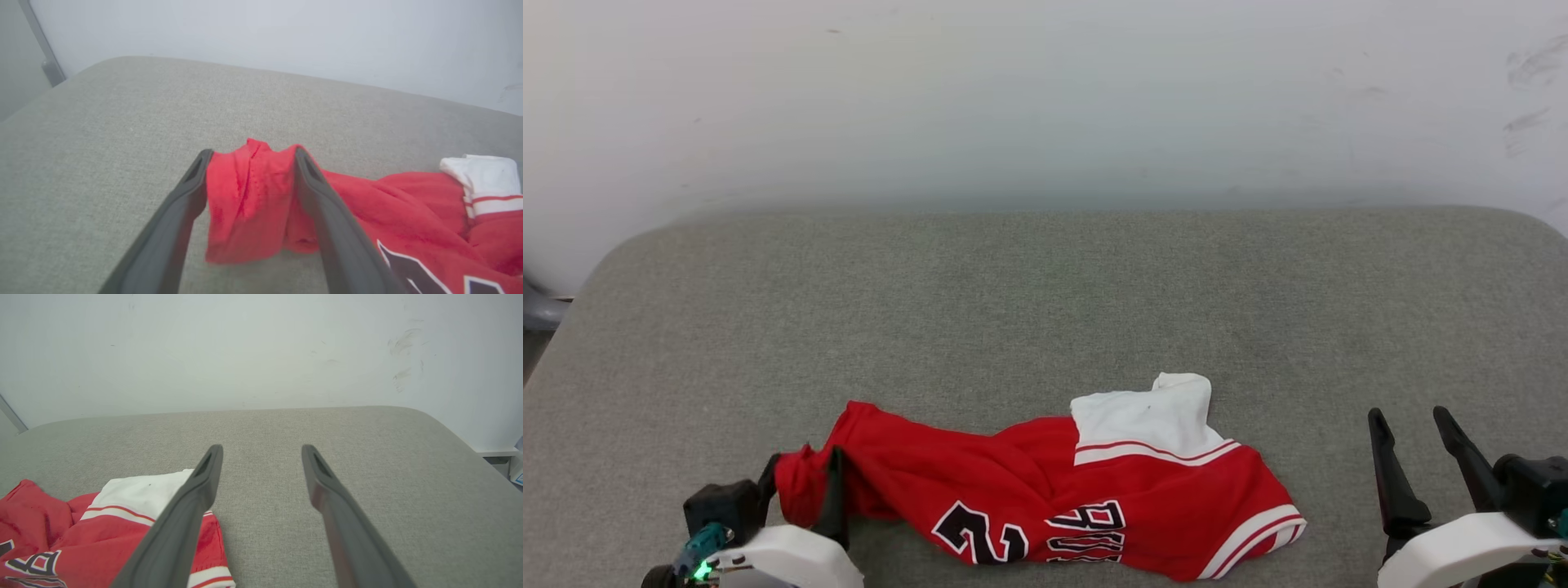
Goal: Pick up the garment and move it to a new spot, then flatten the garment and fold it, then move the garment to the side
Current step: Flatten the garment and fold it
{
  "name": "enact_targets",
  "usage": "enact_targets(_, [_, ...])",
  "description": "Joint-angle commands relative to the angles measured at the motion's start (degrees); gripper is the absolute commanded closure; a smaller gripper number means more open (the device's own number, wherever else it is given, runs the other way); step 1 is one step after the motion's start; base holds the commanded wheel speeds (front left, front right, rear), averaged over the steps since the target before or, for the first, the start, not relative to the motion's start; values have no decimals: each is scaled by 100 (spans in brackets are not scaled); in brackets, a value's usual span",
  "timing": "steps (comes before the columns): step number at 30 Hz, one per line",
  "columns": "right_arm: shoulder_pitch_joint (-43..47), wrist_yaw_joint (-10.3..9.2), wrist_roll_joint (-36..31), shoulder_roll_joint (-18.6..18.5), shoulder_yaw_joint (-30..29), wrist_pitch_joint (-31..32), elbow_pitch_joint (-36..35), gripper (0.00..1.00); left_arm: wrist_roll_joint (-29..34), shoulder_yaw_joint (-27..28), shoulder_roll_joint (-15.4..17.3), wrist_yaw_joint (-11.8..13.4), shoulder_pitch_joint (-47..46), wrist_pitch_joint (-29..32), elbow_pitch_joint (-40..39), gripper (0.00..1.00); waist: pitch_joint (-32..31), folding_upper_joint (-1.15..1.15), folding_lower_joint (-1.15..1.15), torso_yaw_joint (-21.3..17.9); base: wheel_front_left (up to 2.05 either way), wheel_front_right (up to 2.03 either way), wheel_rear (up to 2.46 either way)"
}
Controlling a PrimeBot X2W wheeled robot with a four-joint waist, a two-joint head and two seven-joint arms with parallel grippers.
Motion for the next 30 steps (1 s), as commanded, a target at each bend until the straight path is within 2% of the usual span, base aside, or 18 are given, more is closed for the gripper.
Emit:
enact_targets(1, [21, -4, 21, 5, -3, -34, -14, 0, 117, 81, -28, 27, -122, -35, -135, 0, 6, 0, 0, -11, 0, 0, 0])
enact_targets(6, [-7, -4, 14, 5, -6, -28, -22, 0, 324, 59, -84, -72, -374, -37, -389, 0, 41, 0, 0, -72, 0, 0, 0])
enact_targets(11, [-74, -4, 0, 5, 1, -20, -18, 0, 396, -221, -186, -335, -921, 304, -494, 0, 116, 0, 0, -140, 0, 0, 0])
enact_targets(16, [-193, -4, 2, 6, 74, -33, -18, 0, 347, -670, -392, -756, -1659, 1060, -376, 0, 310, 0, 0, -287, 0, 0, 0])
enact_targets(23, [-414, -4, 75, 5, 216, -96, 74, 0, 215, -1286, -636, -1318, -2608, 2444, 177, 0, 626, 0, 0, -644, 0, 0, 0])
enact_targets(30, [-641, -4, 181, 4, 329, -229, 235, 0, 49, -1652, -752, -1686, -3234, 3612, 914, 0, 982, 0, 0, -1008, 0, 0, 0])
